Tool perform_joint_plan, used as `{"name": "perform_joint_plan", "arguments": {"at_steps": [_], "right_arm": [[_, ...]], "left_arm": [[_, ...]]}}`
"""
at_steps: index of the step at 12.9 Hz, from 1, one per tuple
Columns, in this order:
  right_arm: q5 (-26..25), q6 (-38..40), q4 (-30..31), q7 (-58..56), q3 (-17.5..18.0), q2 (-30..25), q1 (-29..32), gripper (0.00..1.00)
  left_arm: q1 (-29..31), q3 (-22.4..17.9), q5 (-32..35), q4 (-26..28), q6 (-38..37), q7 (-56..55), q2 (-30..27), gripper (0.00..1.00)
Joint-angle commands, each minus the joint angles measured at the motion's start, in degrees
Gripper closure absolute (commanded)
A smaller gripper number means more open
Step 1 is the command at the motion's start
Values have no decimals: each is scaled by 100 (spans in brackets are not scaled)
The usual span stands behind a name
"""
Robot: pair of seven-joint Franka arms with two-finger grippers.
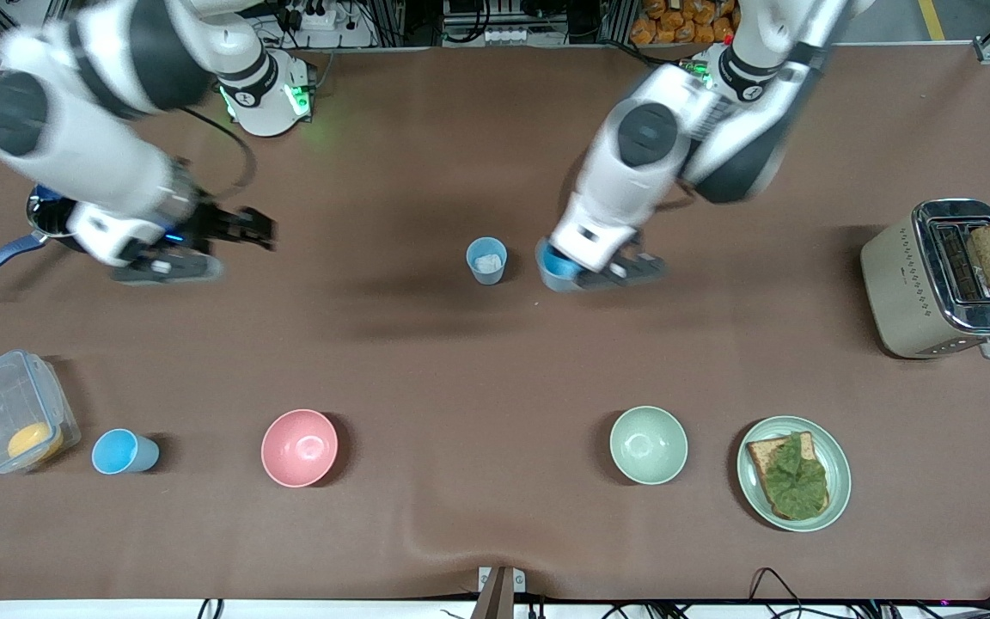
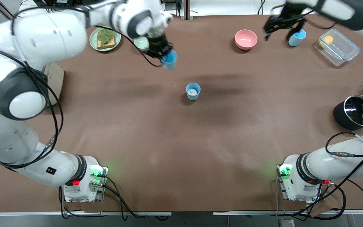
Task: Stack blue cups with both arms
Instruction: 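Lower the left gripper's cup into the center cup and open it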
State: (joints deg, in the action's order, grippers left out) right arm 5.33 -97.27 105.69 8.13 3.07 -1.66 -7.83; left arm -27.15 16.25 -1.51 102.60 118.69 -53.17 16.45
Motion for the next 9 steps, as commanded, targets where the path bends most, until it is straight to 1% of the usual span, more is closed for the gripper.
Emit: {"name": "perform_joint_plan", "arguments": {"at_steps": [1,3,5,9], "right_arm": [[-49,515,-565,-565,-7,-62,614,0],[-49,533,-733,-1092,-384,-54,669,0],[-23,533,-839,-1340,-649,-36,669,0],[-14,639,-963,-1332,-676,-1,634,0]], "left_arm": [[-395,-26,-113,-100,373,-378,384,100],[-510,-17,-139,-100,549,-396,481,100],[-642,-26,-157,-74,620,-405,657,100],[-817,-26,-157,-74,875,-405,886,100]]}}
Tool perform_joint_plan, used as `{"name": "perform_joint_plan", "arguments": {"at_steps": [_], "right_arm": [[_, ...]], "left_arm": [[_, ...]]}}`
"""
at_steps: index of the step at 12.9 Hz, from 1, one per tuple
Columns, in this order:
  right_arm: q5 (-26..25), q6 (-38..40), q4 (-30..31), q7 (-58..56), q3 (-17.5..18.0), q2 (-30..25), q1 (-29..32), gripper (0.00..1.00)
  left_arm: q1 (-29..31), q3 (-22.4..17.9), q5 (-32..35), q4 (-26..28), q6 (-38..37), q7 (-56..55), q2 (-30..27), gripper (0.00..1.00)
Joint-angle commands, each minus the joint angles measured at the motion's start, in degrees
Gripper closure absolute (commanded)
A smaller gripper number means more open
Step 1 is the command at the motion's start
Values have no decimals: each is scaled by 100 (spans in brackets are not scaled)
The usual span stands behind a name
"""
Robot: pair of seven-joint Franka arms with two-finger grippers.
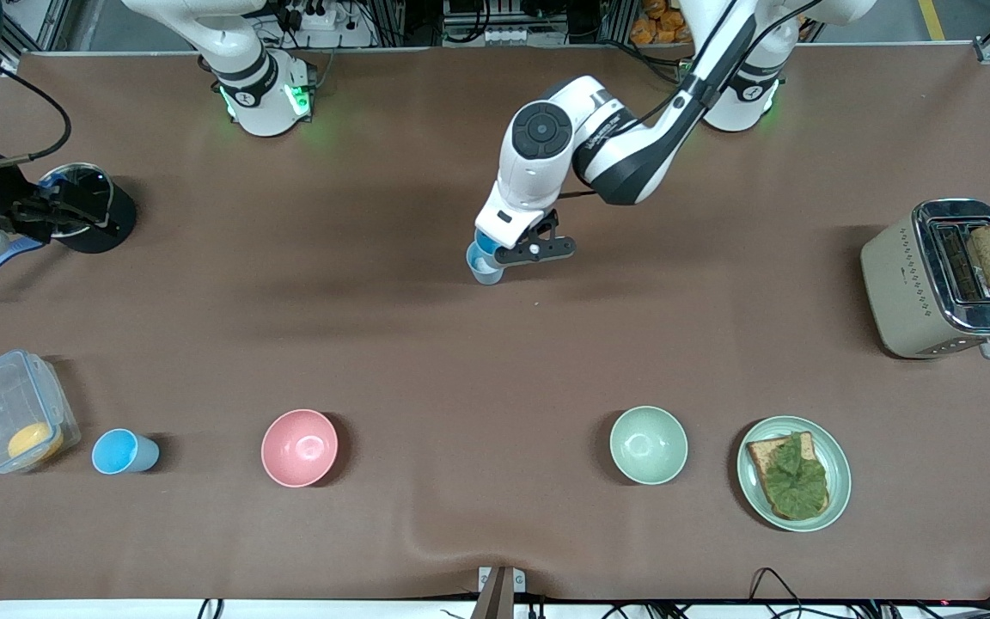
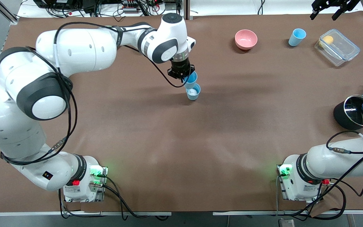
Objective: Stack blue cups with both arms
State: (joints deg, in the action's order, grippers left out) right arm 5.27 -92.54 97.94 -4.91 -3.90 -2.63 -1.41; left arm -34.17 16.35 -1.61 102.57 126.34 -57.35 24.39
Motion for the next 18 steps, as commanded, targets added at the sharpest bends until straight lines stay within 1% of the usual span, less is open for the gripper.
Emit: {"name": "perform_joint_plan", "arguments": {"at_steps": [1,9,10,11,13,14,16,17,18], "right_arm": [[-18,175,-187,-45,20,105,9,0],[-88,166,-187,-46,20,166,-8,0],[-97,158,-187,-46,29,175,-8,0],[-97,158,-187,-46,29,175,-8,0],[-97,158,-187,-46,29,193,-8,0],[-97,158,-187,-54,29,193,-8,0],[-97,158,-179,-54,29,193,-8,0],[-97,158,-179,-54,29,193,-8,0],[-97,158,-179,-54,20,193,-17,0]], "left_arm": [[-125,-35,-146,-70,128,13,118,100],[-231,-35,-120,-79,488,-4,400,100],[-178,-35,-146,-105,488,-91,400,80],[-100,-44,-146,-88,488,-231,383,1],[-72,-70,-120,-132,479,-591,234,0],[-55,-114,-59,-123,436,-602,59,0],[268,-167,-41,-149,287,-593,-406,0],[436,-167,90,-184,225,-584,-591,0],[568,-167,439,-193,103,-576,-767,0]]}}
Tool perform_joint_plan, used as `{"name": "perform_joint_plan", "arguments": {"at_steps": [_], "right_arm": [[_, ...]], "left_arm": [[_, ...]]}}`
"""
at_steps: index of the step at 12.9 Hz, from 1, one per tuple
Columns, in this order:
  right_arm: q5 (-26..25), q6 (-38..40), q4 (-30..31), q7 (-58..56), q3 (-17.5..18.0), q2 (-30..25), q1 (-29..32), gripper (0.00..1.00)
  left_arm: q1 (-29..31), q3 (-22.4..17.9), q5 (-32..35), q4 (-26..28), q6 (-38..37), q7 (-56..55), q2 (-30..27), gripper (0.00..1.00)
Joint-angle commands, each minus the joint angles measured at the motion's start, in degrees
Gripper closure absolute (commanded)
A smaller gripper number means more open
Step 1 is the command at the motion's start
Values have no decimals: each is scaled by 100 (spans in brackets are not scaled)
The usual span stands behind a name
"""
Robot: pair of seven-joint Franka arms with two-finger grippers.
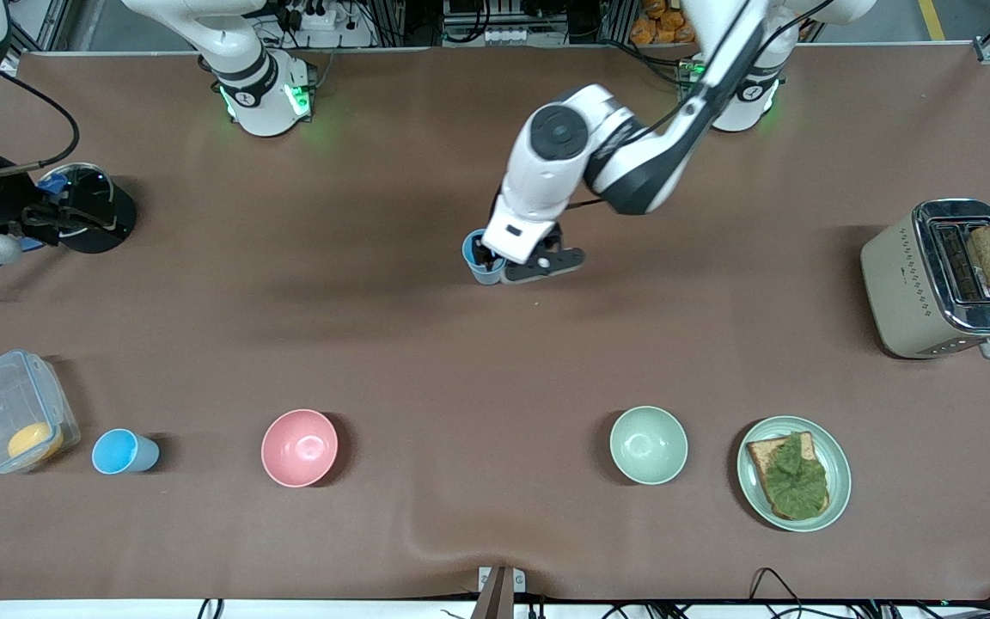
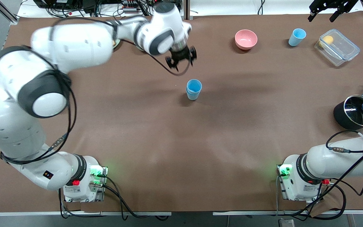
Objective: Stack blue cups with both arms
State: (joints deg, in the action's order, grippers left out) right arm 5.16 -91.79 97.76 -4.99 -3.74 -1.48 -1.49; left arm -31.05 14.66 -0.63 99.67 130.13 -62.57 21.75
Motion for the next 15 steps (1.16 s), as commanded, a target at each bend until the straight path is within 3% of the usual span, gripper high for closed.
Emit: {"name": "perform_joint_plan", "arguments": {"at_steps": [1,3,6,10,13,15], "right_arm": [[-95,82,-161,-37,13,78,-9,0],[-121,74,-170,-37,13,78,-35,0],[-200,74,-179,-28,40,78,-88,0],[-279,74,-223,-28,48,78,-123,0],[-279,74,-223,-37,48,78,-115,0],[-297,82,-223,-37,48,78,-115,0]], "left_arm": [[405,11,771,97,-382,-53,-688,0],[704,11,1633,97,-741,191,-1040,0],[1301,20,1698,80,-1418,1244,-1480,0],[2092,19,1224,-877,-2464,2589,-1429,0],[2733,28,489,-1054,-2808,3504,-1498,0],[2736,-225,196,-1046,-2940,4049,-1665,0]]}}
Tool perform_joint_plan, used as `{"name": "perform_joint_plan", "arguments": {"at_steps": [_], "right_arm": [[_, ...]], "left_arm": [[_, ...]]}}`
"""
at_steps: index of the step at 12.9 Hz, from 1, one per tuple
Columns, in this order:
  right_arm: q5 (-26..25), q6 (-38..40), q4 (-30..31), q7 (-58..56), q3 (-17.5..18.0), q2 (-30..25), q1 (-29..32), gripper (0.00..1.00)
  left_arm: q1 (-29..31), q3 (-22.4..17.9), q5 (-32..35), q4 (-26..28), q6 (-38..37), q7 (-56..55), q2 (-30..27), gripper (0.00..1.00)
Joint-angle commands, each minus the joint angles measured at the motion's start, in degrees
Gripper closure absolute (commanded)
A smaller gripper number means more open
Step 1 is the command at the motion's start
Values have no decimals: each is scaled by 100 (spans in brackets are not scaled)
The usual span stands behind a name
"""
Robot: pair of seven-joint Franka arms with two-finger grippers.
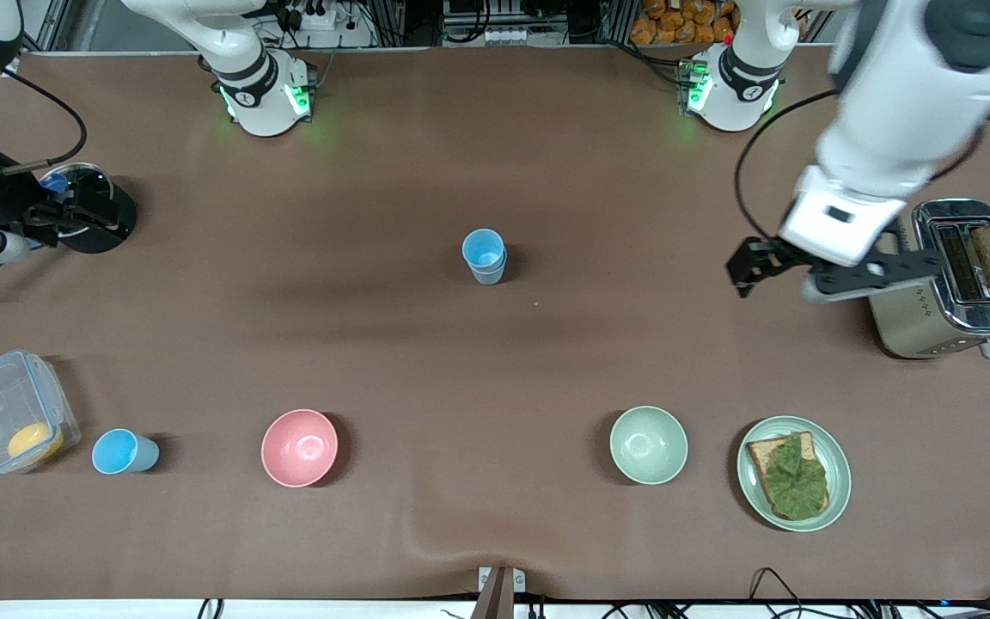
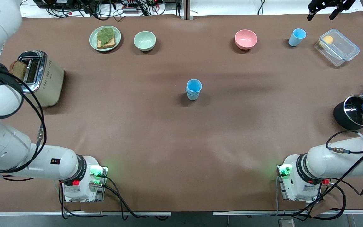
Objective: Stack blue cups with both arms
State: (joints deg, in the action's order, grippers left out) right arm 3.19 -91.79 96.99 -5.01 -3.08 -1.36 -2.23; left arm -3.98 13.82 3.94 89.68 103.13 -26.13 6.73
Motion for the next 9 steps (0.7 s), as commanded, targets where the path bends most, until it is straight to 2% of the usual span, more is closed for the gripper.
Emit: {"name": "perform_joint_plan", "arguments": {"at_steps": [1,5,9], "right_arm": [[-117,82,-145,-35,-18,66,-49,0],[-117,82,-145,-35,-18,66,-49,0],[-117,91,-128,-35,-18,66,-49,0]], "left_arm": [[11,-255,-279,-73,-493,494,-198,0],[247,-336,-332,-284,-1118,1171,-365,0],[564,-345,-393,-284,-1155,1329,-479,0]]}}
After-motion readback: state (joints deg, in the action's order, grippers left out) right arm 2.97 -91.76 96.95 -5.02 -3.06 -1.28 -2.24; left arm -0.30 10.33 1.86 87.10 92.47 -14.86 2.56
